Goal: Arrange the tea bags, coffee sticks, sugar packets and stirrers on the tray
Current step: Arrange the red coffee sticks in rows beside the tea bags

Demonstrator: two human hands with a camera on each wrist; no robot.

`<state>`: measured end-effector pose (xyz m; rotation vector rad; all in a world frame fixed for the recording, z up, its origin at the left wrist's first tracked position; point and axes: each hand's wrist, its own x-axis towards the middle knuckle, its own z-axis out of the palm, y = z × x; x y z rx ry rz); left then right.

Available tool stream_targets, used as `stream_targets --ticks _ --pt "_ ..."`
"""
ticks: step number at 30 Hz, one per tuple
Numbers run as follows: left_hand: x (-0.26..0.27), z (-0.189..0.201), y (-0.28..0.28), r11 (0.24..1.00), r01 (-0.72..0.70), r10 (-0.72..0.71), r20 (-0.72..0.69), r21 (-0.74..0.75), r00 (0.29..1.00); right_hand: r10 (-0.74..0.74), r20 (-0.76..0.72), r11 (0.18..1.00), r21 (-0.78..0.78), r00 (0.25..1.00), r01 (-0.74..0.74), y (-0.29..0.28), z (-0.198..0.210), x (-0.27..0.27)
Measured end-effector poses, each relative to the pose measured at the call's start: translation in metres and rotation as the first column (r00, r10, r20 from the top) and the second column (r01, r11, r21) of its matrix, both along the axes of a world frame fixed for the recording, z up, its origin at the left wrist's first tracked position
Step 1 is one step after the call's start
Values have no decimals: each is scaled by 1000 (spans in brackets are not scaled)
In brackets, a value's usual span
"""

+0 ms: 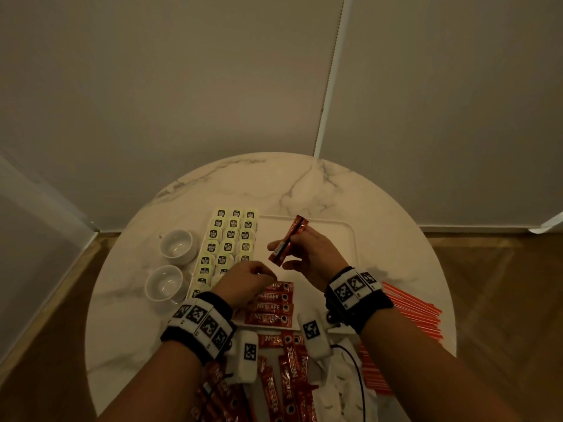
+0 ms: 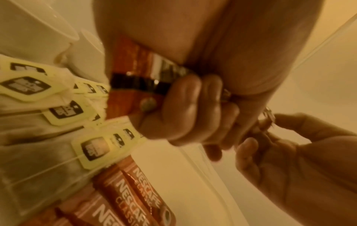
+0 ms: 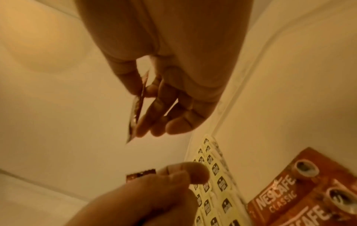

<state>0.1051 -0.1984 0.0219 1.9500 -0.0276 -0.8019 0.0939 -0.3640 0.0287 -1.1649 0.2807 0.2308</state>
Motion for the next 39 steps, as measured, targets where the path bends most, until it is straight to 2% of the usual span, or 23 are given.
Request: stream_targets --ticks 2,5,7,8,9,11,12,14,15,17,20,23,27,29,33,35,37,39 --pt "4 -3 2 990 -132 133 2 -56 991 -55 -53 996 60 997 58 0 -1 1" --pt "6 -1 3 907 -321 301 -114 -273 947 -76 -71 996 33 995 78 1 -5 3" --pt "8 2 -1 876 -349 332 -110 -334 937 -51 -47 996 -80 998 47 3 -10 4" --pt "8 4 -3 868 -354 340 -101 -349 935 -15 -10 981 -196 1000 13 4 -12 3" --pt "10 5 -6 863 -362 354 -90 -353 931 39 41 939 -344 998 -22 5 -13 3" --pt "13 5 -10 864 -383 388 -54 -326 920 172 125 788 -613 977 -60 5 -14 1" --pt "14 5 -11 869 -389 399 -32 -305 916 225 139 712 -699 964 -65 4 -14 0" --pt "15 2 -12 866 -397 412 -18 -302 911 284 150 625 -778 947 -65 3 -15 -2" --pt "16 1 -12 856 -406 419 -29 -320 907 297 154 611 -789 942 -63 2 -15 -3" --pt "17 -1 -13 836 -425 435 -54 -346 899 278 153 651 -756 948 -69 0 -15 -3" --pt "17 -2 -12 837 -425 437 -48 -345 898 182 74 793 -600 980 -103 -4 -12 1" --pt "17 -2 -12 835 -429 445 -34 -345 895 190 20 810 -568 981 -146 -9 -13 3" --pt "18 -9 -11 785 -492 502 -80 -375 861 166 -23 858 -490 986 -156 -13 -17 2" --pt "16 -13 -10 742 -538 532 -139 -400 835 78 -55 904 -416 995 -94 -13 -18 2" --pt "12 -20 -10 617 -641 587 -277 -455 761 -189 -138 967 -199 972 159 -9 -24 1" --pt "11 -23 -11 580 -672 619 -287 -461 731 -202 -162 977 -98 966 188 -5 -27 -1" --pt "8 -24 -13 600 -657 630 -237 -456 740 -155 -179 988 -21 972 154 1 -30 -4" --pt "4 -25 -16 661 -609 608 -164 -437 777 -138 -176 988 39 975 147 7 -33 -5"
